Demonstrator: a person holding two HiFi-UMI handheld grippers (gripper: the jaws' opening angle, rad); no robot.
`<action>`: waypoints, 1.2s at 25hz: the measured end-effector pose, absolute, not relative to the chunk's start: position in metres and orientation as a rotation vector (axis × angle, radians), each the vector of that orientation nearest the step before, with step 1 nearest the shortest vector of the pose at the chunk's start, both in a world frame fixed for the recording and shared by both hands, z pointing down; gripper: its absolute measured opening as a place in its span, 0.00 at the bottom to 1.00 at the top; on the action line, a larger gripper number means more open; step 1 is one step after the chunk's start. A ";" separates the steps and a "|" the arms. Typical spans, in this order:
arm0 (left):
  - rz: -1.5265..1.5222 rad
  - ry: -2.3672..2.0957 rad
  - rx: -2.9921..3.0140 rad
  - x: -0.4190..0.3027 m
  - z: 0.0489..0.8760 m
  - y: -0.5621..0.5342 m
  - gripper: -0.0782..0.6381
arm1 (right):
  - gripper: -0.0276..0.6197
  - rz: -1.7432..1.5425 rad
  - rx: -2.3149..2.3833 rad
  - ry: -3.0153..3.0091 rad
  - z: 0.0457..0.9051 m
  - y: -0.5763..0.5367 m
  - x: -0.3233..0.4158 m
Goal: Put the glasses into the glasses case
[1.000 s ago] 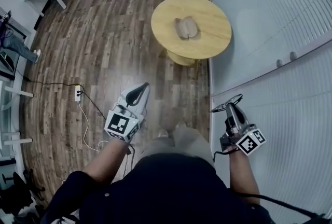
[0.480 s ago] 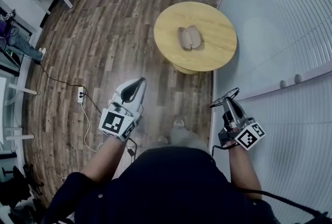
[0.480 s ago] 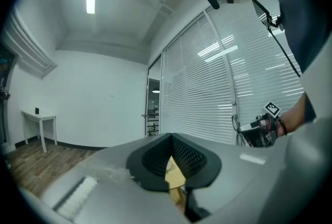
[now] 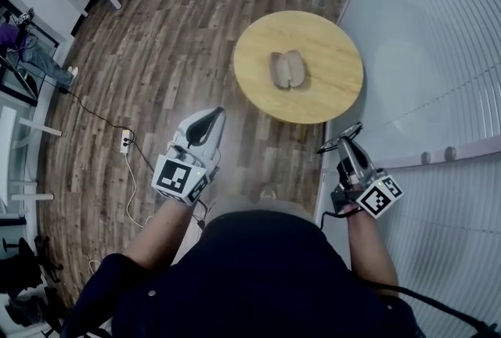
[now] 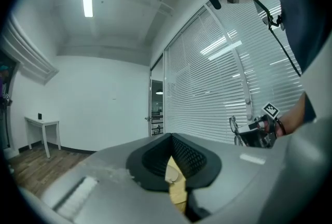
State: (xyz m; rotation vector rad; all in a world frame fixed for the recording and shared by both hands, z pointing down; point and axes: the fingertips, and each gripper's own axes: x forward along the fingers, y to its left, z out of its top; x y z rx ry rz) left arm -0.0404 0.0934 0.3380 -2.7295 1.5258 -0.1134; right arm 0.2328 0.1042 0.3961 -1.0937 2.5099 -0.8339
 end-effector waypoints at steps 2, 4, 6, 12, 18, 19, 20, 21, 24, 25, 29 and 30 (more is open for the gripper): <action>-0.092 1.526 -2.729 -0.030 0.331 0.089 0.12 | 0.08 -0.836 -1.061 2.516 0.395 0.094 0.233; -0.073 1.514 -2.742 -0.023 0.323 0.087 0.12 | 0.08 -0.849 -1.052 2.516 0.393 0.084 0.231; -0.092 1.489 -2.772 -0.015 0.325 0.084 0.12 | 0.08 -0.873 -1.052 2.514 0.394 0.074 0.229; -0.178 1.513 -2.808 -0.016 0.349 0.050 0.12 | 0.08 -0.921 -1.034 2.532 0.410 0.036 0.216; -0.145 1.453 -2.810 -0.027 0.345 -0.006 0.12 | 0.08 -0.926 -1.044 2.550 0.407 -0.003 0.202; -0.151 1.440 -2.811 -0.027 0.344 -0.016 0.12 | 0.08 -0.930 -1.054 2.544 0.407 -0.010 0.202; -0.155 1.424 -2.818 -0.028 0.346 -0.025 0.12 | 0.08 -0.933 -1.067 2.537 0.409 -0.017 0.201; -0.160 1.408 -2.829 -0.029 0.348 -0.033 0.12 | 0.08 -0.935 -1.079 2.531 0.411 -0.024 0.200; -0.190 1.390 -2.851 -0.034 0.350 -0.057 0.12 | 0.08 -0.930 -1.105 2.528 0.411 -0.045 0.190; -0.194 1.386 -2.854 -0.036 0.350 -0.067 0.12 | 0.08 -0.925 -1.112 2.529 0.409 -0.052 0.187; -0.157 1.357 -2.845 -0.051 0.345 -0.105 0.12 | 0.08 -0.906 -1.134 2.529 0.405 -0.081 0.169; -0.149 1.355 -2.846 -0.055 0.344 -0.114 0.12 | 0.08 -0.901 -1.139 2.532 0.403 -0.088 0.164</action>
